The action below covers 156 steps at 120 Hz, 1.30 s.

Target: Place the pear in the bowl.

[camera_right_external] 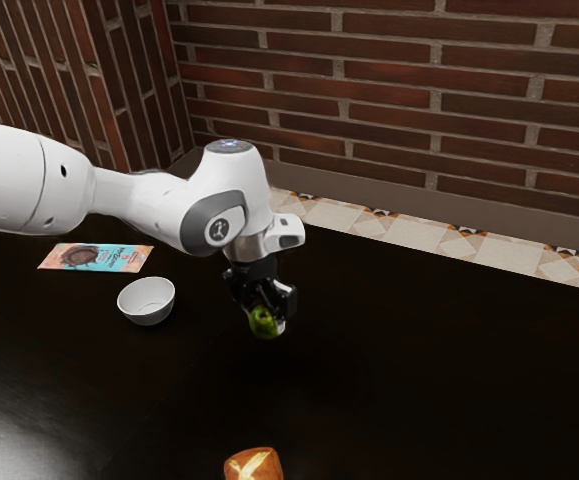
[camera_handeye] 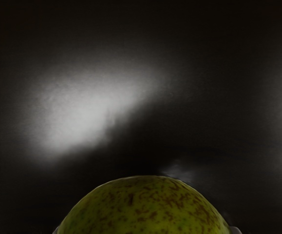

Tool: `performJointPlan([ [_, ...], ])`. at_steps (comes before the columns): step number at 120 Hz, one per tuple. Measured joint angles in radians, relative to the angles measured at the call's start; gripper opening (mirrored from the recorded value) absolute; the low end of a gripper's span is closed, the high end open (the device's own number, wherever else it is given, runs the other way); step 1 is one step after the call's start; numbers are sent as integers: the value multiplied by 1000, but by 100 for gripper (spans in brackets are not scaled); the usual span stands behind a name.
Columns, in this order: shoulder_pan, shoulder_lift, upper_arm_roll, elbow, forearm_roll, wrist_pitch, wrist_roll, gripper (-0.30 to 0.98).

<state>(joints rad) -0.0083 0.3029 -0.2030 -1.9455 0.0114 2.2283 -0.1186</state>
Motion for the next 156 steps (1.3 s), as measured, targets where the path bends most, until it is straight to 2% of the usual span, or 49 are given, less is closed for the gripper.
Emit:
performJointPlan([
  [39,3,53,269,189,26,-185,146,24],
  [55,4,57,354,204,24,-234,217,24],
  [79,2,-4,402,105,25,-265,304,24],
  [99,3,17,408,84,24,-267,356,23],
  [156,8,170,434,237,18,-280,441,24],
])
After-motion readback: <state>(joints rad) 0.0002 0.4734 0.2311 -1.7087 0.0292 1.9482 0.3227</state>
